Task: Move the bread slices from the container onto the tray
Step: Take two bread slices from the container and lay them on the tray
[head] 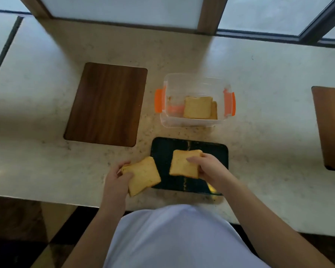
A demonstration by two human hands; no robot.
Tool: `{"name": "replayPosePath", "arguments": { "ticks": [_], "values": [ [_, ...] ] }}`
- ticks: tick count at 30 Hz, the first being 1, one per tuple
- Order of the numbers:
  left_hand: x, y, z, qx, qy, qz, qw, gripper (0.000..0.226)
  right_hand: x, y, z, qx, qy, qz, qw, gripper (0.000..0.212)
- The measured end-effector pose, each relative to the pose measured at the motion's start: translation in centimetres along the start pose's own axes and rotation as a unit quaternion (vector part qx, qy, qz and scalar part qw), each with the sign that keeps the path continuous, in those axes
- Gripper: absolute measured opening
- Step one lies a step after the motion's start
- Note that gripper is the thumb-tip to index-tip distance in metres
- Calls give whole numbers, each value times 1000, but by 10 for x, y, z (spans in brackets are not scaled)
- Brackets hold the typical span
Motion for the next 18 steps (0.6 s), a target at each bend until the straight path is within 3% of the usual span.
{"name": "replayPosePath", "arguments": {
  "ticks": [4, 9, 12, 15, 18],
  "values": [
    [-3, 2, -1, -10, -16, -17, 1000, 40, -5, -14, -30, 9, -22, -58, 998, 23],
    [1, -5, -7, -41, -37, -47, 997, 40, -12, -29, -53, 41, -29, -53, 997, 54],
    [0, -6, -12, -42, -35, -53, 997, 38, -14, -24, -51, 120, -6, 52, 991, 57],
    [-3, -5, -18, -37, -34, -44, 998, 38, -14, -17, -35, 187, 24, 239, 953, 44],
    [-4, -5, -22, -38, -28, -37, 998, 40, -6, -17, -27, 188, 27, 289, 938, 60]
  ]
}}
Point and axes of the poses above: each hand's wrist, its own z-axis away from the middle knuckle, its own y-axis out of the back of the hand, x = y × z, the point moved 5 cm from there along -z, towards the middle knuckle, and after that the axes turned 13 degrees about -x, right-handed, at the moved point
